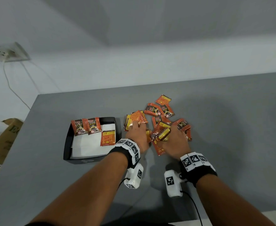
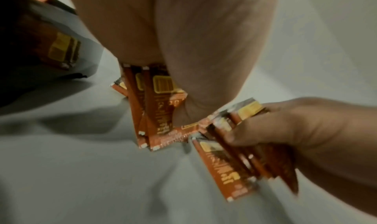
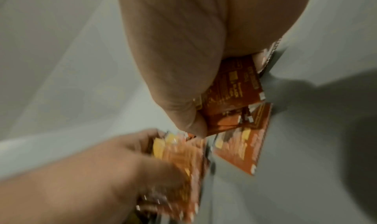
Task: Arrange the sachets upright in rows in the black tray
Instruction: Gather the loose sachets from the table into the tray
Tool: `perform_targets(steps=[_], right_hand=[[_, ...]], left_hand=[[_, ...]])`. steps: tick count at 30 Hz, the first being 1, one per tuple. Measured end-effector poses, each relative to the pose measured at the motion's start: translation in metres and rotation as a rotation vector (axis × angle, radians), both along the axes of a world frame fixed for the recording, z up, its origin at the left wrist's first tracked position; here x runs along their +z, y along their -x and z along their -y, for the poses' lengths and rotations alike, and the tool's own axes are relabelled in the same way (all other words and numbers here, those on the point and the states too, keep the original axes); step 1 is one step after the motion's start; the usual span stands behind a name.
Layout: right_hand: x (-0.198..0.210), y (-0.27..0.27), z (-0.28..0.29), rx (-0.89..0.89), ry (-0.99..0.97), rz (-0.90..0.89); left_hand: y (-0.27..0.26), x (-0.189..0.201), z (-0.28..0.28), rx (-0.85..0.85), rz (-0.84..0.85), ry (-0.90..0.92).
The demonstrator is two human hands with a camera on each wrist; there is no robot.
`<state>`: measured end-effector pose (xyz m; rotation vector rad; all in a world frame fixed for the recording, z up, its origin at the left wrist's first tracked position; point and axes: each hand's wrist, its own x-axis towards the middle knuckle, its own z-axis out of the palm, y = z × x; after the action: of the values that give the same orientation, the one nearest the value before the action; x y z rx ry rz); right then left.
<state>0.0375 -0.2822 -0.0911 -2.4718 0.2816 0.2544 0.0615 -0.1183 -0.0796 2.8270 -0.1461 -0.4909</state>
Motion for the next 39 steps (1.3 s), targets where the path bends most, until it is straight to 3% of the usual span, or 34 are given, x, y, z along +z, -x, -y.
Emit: perform_targets(steps=[4, 9, 13, 18, 21, 28, 33, 36, 39], right_hand=[[0.002, -0.001, 0.021, -0.12, -0.198, -0.088], [-0.005, 0.006, 0.022, -0.067, -0.215, -0.142], [-0.017, 0.013, -0.001, -0.061, -0.155, -0.115], [-0.018, 0.025, -0.022, -0.042, 0.131, -0.125], [-0.019, 0.025, -0.027, -0.074, 0.152, -0.098], [-0.02, 0.021, -0.023, -0.116, -0.043, -0.064], [-0.023, 0.022, -0.015, -0.029, -0.077, -0.08], [-0.017, 0.017, -0.01, -0.038, -0.228, -0.146], [-0.007, 0.014, -0.008, -0.059, -0.313, -0.112]], left_hand=[[0.001, -0.012, 0.003, -0.131, 0.053, -0.09], [0.003, -0.012, 0.002, -0.205, 0.096, -0.144], [0.004, -0.011, 0.001, -0.28, 0.023, -0.137], [0.008, -0.013, 0.0, -0.287, 0.003, -0.185], [0.009, -0.014, -0.004, -0.295, 0.009, -0.197], [0.014, -0.014, -0.009, -0.234, -0.039, -0.152], [0.016, -0.009, -0.009, -0.204, -0.008, -0.118], [0.016, -0.009, -0.009, -0.218, -0.022, -0.126], [0.017, 0.0, -0.01, -0.169, -0.049, -0.02]])
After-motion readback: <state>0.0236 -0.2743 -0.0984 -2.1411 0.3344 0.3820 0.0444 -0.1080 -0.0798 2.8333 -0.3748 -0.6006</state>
